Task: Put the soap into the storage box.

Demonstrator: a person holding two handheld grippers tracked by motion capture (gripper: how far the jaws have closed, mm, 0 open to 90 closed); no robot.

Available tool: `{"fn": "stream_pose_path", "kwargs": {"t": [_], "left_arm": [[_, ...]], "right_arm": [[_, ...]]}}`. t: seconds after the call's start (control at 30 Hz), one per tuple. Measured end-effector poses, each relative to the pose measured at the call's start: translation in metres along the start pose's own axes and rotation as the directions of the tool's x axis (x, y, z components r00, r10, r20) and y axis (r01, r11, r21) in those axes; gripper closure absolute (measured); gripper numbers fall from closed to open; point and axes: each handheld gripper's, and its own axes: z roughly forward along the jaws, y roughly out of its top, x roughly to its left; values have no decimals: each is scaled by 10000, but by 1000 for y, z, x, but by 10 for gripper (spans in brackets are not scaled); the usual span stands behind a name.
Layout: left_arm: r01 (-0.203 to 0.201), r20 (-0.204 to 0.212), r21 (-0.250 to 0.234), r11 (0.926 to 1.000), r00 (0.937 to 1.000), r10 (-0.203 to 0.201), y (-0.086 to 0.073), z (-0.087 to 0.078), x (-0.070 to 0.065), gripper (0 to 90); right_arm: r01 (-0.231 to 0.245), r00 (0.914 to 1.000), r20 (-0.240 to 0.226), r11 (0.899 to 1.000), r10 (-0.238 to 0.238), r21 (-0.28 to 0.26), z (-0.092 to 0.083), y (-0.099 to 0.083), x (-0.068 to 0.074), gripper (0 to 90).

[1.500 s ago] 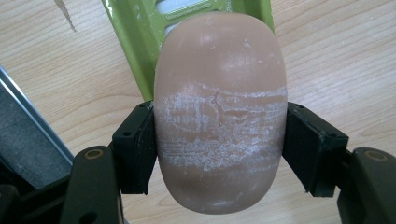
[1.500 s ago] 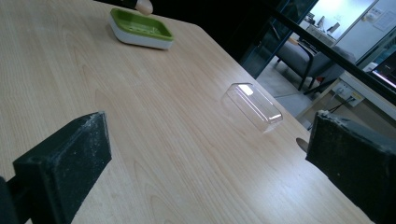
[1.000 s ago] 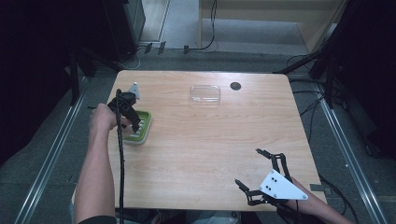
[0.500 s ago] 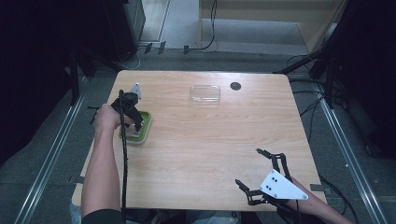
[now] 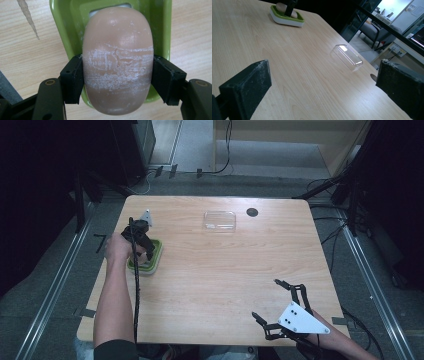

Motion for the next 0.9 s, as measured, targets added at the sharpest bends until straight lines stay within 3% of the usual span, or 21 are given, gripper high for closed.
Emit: {"fn": "stream_pose_path", "kwargs": {"t": [0.9], "left_arm": [[453, 103, 230, 9987, 9989, -455, 5, 10, -3, 330]], "right_arm": [[-51, 10000, 20, 10000, 51, -9, 0, 0, 0, 0]]}}
